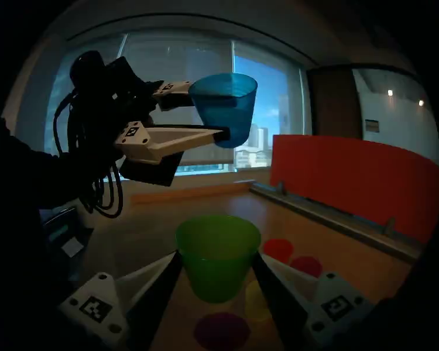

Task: Pour water

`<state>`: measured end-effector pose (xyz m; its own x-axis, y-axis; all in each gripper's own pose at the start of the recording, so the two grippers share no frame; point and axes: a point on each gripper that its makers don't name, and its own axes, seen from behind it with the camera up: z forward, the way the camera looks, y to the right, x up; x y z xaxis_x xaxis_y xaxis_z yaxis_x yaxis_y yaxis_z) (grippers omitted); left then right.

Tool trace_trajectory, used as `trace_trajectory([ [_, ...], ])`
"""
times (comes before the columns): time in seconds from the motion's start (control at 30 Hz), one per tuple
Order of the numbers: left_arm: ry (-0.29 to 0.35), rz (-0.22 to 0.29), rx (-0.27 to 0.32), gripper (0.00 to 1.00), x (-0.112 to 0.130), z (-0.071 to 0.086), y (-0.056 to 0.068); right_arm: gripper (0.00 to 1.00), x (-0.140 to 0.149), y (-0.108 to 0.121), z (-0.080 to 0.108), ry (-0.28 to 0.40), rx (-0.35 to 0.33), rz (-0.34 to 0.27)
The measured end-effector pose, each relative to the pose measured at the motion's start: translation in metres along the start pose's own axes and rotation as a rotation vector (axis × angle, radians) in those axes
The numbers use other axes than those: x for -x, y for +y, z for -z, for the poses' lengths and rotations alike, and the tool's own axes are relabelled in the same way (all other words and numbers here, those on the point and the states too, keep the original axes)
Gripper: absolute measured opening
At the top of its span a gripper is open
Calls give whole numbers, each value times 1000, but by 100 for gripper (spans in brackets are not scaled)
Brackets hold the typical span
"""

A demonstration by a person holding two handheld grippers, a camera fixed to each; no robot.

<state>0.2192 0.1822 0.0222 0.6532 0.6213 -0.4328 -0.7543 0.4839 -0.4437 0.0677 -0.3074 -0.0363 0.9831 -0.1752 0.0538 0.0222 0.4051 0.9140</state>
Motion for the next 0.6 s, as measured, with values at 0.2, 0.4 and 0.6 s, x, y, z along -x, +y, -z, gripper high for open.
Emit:
trace_trajectory([
  [0.2,4,-35,-3,78,-2,-2,2,87,-2,0,-1,1,-1,1],
  [0.4,8,-58,0,78,-3,-3,4,87,-2,0,-1,0,-2,1],
  [0.6,8,-93,0,78,-5,-4,3,87,-2,1,-2,1,-2,2],
])
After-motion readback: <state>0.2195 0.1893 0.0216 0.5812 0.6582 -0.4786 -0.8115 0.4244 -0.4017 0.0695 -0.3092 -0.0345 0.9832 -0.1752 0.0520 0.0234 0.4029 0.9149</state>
